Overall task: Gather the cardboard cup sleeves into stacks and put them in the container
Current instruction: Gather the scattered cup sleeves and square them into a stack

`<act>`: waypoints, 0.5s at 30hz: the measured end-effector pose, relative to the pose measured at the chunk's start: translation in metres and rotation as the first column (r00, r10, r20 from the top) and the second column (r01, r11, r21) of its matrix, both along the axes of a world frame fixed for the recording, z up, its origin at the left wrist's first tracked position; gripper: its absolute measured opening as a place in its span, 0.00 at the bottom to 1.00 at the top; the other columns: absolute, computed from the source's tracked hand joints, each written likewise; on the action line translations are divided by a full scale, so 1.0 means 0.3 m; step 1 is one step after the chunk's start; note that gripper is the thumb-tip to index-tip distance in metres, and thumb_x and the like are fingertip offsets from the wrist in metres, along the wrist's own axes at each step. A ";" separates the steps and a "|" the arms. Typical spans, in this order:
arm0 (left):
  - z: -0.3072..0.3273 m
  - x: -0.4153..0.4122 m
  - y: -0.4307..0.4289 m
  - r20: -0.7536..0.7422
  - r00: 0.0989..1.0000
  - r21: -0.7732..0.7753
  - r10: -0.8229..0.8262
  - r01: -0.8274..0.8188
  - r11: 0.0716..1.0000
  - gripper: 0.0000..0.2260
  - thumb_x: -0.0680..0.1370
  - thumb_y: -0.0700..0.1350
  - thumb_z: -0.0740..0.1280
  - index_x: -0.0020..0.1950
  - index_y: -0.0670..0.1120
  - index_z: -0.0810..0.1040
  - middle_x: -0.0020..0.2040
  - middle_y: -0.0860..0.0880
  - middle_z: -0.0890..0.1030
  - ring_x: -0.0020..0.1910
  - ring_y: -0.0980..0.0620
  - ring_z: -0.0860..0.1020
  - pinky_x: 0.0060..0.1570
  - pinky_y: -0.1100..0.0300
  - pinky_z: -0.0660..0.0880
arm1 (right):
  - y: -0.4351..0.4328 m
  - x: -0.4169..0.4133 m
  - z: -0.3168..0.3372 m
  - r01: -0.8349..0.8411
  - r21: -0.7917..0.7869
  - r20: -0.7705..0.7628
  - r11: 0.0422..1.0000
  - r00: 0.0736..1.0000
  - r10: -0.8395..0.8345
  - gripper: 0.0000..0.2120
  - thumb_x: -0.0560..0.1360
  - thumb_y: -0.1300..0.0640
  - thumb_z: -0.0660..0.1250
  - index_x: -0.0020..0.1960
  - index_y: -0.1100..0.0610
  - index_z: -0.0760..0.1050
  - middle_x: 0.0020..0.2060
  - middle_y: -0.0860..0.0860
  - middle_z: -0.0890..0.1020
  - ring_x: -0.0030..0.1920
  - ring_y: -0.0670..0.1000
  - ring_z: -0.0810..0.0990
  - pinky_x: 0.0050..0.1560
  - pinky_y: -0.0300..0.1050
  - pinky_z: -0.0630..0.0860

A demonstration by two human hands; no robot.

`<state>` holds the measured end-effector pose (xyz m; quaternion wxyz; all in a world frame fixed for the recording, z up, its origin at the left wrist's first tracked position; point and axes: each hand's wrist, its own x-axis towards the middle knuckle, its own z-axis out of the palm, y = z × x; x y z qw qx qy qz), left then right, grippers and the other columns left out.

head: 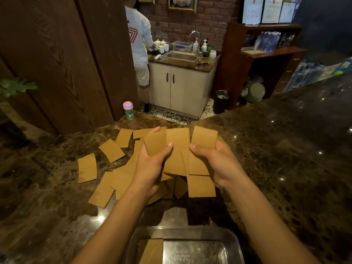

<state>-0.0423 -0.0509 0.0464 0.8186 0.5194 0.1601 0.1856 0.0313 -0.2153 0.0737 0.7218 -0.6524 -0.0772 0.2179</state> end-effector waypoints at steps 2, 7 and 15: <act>0.002 0.001 0.004 0.005 0.999 0.153 0.045 -0.045 0.987 0.29 0.75 0.36 0.76 0.71 0.57 0.74 0.58 0.47 0.84 0.56 0.49 0.84 0.53 0.52 0.82 | -0.002 0.002 0.000 0.032 -0.016 0.017 0.999 0.999 -0.031 0.13 0.76 0.59 0.77 0.60 0.50 0.82 0.50 0.47 0.90 0.50 0.48 0.89 0.54 0.52 0.82; 0.000 -0.004 0.001 0.019 1.000 0.154 0.008 -0.011 0.988 0.30 0.74 0.31 0.75 0.70 0.56 0.74 0.54 0.50 0.86 0.53 0.50 0.85 0.50 0.54 0.82 | -0.010 0.011 -0.007 0.085 0.009 0.047 0.996 0.995 -0.085 0.11 0.78 0.60 0.75 0.58 0.50 0.83 0.48 0.46 0.90 0.48 0.45 0.89 0.45 0.43 0.82; -0.020 -0.025 0.065 0.136 0.982 0.800 -0.130 -0.031 0.599 0.41 0.73 0.27 0.72 0.79 0.56 0.66 0.69 0.49 0.76 0.64 0.53 0.76 0.62 0.55 0.77 | -0.059 0.056 0.025 0.056 -0.019 -0.185 0.998 0.981 -0.058 0.10 0.76 0.62 0.77 0.57 0.56 0.83 0.44 0.53 0.90 0.42 0.53 0.90 0.34 0.48 0.85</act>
